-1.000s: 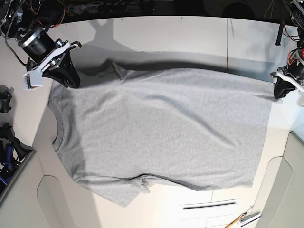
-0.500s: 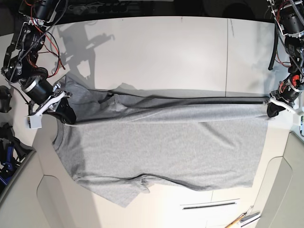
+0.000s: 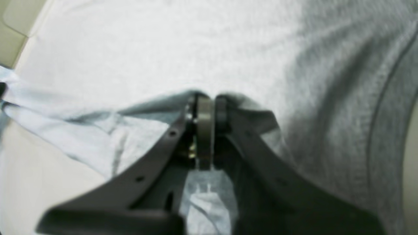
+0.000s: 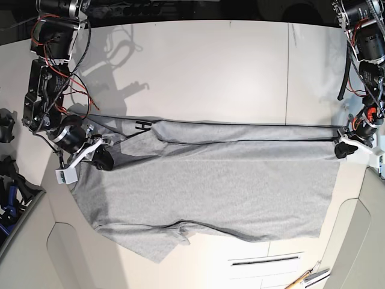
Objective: Fold the T-shirt properly
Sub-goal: 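Lift the shoulder edge with both grippers and drag the shirt across the table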
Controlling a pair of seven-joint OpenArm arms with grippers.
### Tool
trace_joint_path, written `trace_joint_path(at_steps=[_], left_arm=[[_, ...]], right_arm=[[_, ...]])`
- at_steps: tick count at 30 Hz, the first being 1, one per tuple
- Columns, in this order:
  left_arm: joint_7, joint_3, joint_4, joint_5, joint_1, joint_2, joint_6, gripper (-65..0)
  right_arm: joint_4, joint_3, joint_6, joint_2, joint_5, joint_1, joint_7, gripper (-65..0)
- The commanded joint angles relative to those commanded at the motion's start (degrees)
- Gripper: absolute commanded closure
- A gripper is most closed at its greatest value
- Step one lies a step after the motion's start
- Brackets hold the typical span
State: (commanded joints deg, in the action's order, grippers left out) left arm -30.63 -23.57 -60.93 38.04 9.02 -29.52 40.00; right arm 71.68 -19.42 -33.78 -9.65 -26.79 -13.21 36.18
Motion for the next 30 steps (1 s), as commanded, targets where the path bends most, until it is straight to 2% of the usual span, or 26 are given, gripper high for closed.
trace_joint_path(at_steps=[2, 3, 6, 7, 9, 11, 12, 15, 17, 19, 23, 30], left_arm=[[0.00, -0.02, 0.00, 0.07, 0.02, 0.00, 0.00, -30.4], [0.00, -0.02, -0.02, 0.26, 0.04, -0.02, 0.00, -30.4], [-0.74, -1.40, -0.35, 1.36, 0.02, -0.02, 0.00, -30.3], [-2.10, -2.73, -0.70, 3.08, 0.02, -0.02, 0.00, -30.3], [-6.62, -6.34, -1.22, 7.30, 0.00, -0.04, 0.00, -30.3], [-12.59, -9.57, -1.27, 11.89, -0.37, -0.33, 0.00, -30.4], [-13.86, -10.45, -1.27, 14.14, -1.01, -0.66, 0.00, -30.4], [-13.99, -10.95, -1.27, 16.06, -2.86, -1.25, 0.00, -31.7], [-13.77, -10.95, -1.27, 16.44, -3.96, -1.16, 0.00, -39.9], [-13.51, -10.95, -1.27, 16.57, -5.07, -0.87, 0.00, -43.7], [-12.76, -10.95, -1.27, 16.52, -7.17, -0.48, 0.00, -43.7], [-9.81, -10.91, -0.92, 13.84, -7.28, 0.44, 0.00, -43.7]], right_arm=[[0.02, 0.00, 0.17, 0.00, -0.20, 0.46, 0.09, -23.8], [0.02, -0.02, 0.17, -0.02, -0.20, 0.57, 0.50, -26.8], [0.92, -1.62, 0.17, 0.00, -3.23, 0.55, 5.29, -26.9], [1.57, -2.99, 0.15, 0.00, -4.85, 0.59, 7.39, -26.9], [3.52, -7.13, 0.13, -0.02, -7.69, 1.25, 10.49, -26.9], [6.71, -12.33, 0.11, -0.02, -9.70, 3.58, 11.02, -26.9], [8.37, -14.88, 0.11, -0.04, -10.54, 4.87, 11.04, -26.9], [11.08, -20.59, 0.13, -0.39, -12.83, 8.31, 11.50, -26.9], [11.06, -22.86, 0.15, -1.25, -13.14, 10.43, 11.30, -27.0], [11.04, -24.41, 0.42, -2.62, -13.33, 12.94, 10.19, -27.2], [10.67, -24.70, 0.59, -4.66, -13.31, 16.57, 8.17, -44.8], [4.98, -23.10, 0.57, -4.57, -13.53, 16.57, 5.97, -44.9]])
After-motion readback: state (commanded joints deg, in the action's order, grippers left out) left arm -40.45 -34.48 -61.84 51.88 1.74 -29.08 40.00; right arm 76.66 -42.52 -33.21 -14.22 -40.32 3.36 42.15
